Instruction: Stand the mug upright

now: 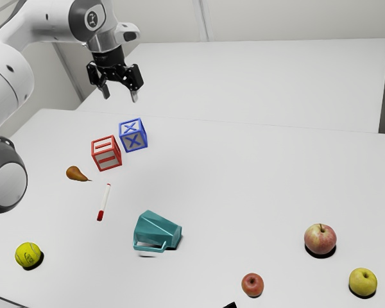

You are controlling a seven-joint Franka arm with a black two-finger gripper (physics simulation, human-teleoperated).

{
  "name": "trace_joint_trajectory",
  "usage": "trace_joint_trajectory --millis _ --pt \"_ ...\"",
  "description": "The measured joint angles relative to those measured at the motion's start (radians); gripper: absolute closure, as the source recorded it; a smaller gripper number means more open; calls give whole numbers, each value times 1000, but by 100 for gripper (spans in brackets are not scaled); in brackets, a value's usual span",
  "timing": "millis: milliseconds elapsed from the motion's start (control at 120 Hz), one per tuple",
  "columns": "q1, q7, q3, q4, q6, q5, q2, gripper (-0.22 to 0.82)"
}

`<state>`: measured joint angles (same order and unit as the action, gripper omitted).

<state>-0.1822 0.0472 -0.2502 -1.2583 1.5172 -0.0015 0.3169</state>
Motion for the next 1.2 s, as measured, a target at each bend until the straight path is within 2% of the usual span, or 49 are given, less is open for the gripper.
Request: trace_joint_trajectory --millis 200,275,550,683,775,1008,1200 --pt "-7 9 -4 -11 -3 -15 -10 0" --pt "-37 11 4 -61 20 -22 -44 0" --pt "-54 11 6 -606 264 -202 -327 0" --pt "-57 19 0 -797 366 -257 -428 0" --pt "-57 46 -27 -898 414 -301 -474 0" --pt "-56 151 -79 -1042 460 -364 -491 0" --pt "-58 269 -83 -1079 475 -455 -441 0"
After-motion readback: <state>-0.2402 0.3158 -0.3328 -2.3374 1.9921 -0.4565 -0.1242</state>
